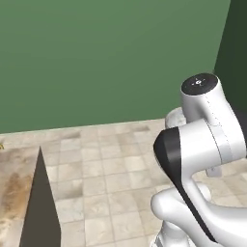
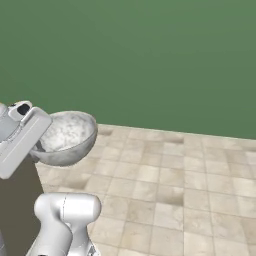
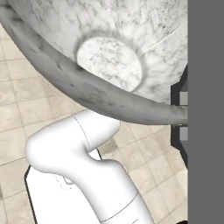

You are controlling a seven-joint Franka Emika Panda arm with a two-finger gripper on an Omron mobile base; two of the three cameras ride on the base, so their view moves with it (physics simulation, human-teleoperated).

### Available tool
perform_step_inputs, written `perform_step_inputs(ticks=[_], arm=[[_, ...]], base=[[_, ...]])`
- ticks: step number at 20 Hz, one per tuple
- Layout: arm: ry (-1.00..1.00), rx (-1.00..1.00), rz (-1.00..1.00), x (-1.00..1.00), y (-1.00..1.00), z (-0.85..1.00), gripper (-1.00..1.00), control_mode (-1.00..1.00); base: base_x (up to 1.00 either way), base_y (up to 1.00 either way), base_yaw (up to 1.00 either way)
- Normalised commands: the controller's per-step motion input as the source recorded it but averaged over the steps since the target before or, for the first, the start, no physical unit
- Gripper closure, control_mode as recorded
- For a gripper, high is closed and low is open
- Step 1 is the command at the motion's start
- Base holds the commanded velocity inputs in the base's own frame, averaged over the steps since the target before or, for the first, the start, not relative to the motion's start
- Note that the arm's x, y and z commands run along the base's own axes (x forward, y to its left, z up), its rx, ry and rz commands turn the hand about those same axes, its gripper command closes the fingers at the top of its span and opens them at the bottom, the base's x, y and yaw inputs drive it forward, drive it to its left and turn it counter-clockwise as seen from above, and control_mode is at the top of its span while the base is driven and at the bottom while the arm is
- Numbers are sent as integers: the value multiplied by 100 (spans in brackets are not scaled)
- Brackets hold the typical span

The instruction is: Move the bowls from the cabinet to the plates on the dining table.

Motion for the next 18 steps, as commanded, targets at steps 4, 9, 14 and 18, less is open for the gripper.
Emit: perform_step_inputs(ticks=[4, 9, 14, 18], arm=[[0, 0, 0, 0, 0, 0, 100, 100], [0, 0, 0, 0, 0, 0, 100, 100], [0, 0, 0, 0, 0, 0, 100, 100], [0, 0, 0, 0, 0, 0, 100, 100]], base=[[100, -53, 23], [100, -49, 40], [100, -33, 48], [100, -30, 50]])
